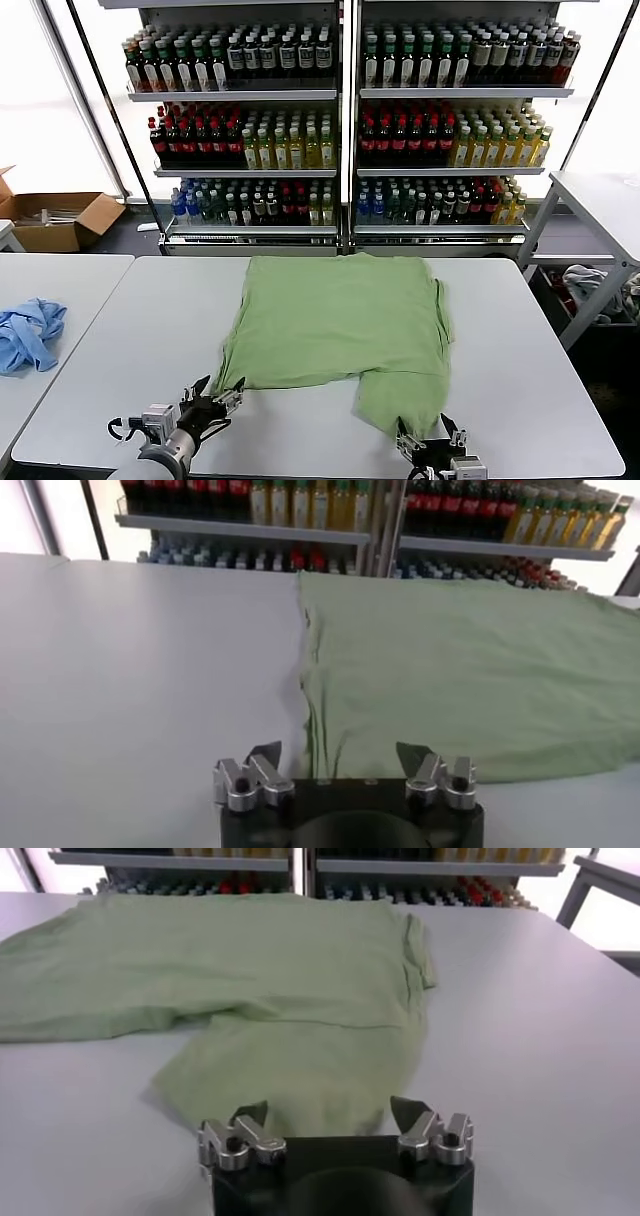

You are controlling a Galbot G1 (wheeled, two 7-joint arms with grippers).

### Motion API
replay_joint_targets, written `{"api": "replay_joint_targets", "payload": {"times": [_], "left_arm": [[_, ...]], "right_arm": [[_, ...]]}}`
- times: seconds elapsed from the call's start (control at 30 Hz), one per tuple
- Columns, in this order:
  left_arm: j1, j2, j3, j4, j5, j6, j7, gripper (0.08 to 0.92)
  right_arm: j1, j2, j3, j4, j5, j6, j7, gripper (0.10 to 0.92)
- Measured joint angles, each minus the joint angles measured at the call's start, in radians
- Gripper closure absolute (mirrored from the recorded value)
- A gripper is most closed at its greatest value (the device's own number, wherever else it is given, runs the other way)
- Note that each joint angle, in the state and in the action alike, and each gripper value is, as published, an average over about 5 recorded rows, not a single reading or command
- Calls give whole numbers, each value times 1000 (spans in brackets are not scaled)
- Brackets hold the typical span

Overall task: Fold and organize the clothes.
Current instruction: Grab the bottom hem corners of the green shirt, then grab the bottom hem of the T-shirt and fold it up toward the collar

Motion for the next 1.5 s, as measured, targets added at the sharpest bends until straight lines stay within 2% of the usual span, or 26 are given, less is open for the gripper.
{"api": "replay_joint_targets", "payload": {"times": [0.07, 0.5, 0.6, 0.7, 1.07, 1.5], "left_arm": [[-1, -2, 3, 5, 0, -1, 4, 348], [-2, -6, 20, 27, 20, -19, 28, 745], [-3, -7, 27, 27, 28, -25, 37, 831], [-3, -5, 30, 27, 38, -33, 41, 898], [31, 38, 0, -17, 45, -56, 19, 917], [150, 105, -31, -144, 86, -74, -49, 917]], "right_arm": [[-1, 2, -2, -7, -3, 4, -3, 504], [14, 4, -3, -36, -15, 20, -8, 875], [12, 0, 2, -37, -16, 21, -8, 918], [5, -7, 12, -31, -19, 19, -12, 919], [-77, -76, 117, 62, -28, -25, -47, 919], [-183, -127, 211, 181, -91, -43, -73, 919]]}}
